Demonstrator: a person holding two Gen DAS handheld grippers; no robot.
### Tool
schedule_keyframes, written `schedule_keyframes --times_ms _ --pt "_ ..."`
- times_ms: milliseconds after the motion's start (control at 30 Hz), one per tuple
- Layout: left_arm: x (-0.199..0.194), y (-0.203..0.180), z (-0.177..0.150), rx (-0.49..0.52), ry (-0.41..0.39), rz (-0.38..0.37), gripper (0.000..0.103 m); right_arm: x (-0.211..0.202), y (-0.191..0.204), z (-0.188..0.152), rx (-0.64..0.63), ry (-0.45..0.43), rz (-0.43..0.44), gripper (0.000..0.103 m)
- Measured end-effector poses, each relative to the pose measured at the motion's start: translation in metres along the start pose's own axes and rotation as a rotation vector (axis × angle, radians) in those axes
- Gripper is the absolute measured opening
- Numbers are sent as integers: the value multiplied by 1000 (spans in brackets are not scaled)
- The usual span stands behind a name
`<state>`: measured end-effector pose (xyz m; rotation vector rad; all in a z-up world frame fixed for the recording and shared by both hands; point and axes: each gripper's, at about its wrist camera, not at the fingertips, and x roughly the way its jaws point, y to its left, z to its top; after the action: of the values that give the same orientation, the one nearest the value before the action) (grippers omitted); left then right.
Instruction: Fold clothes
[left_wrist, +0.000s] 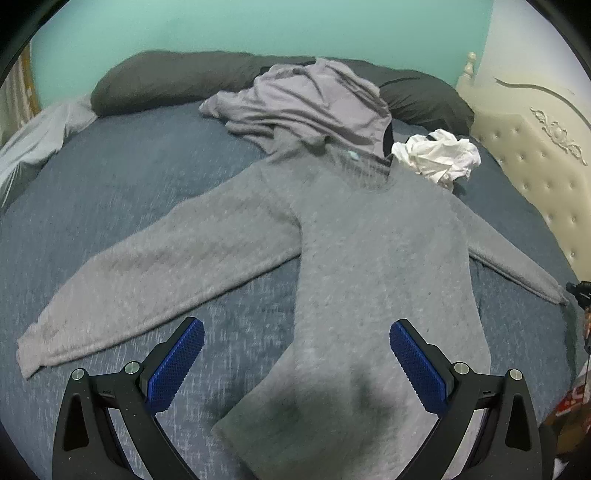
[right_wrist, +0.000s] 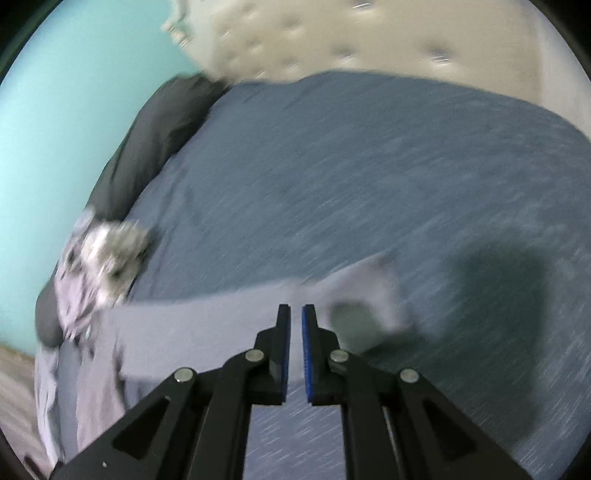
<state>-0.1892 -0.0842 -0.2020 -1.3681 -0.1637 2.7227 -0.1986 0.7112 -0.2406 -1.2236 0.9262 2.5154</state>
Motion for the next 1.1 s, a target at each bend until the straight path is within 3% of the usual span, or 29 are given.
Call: schedule_keyframes --times_ms 200,300,400,733,1100 --pt "0 22 -14 -47 72 -24 103 7 92 -49 -153 185 125 7" --pt "-1 33 -22 -66 95 -38 103 7 138 -79 -225 264 180 17" --pt "-5 41 -31 -73 105 -49 103 7 178 -121 -311 329 215 20" --pt "-10 62 -61 -71 158 -78 103 19 244 -224 -457 502 244 21" --pt "-17 74 -70 -53 168 -88 102 35 286 -296 -579 639 228 21"
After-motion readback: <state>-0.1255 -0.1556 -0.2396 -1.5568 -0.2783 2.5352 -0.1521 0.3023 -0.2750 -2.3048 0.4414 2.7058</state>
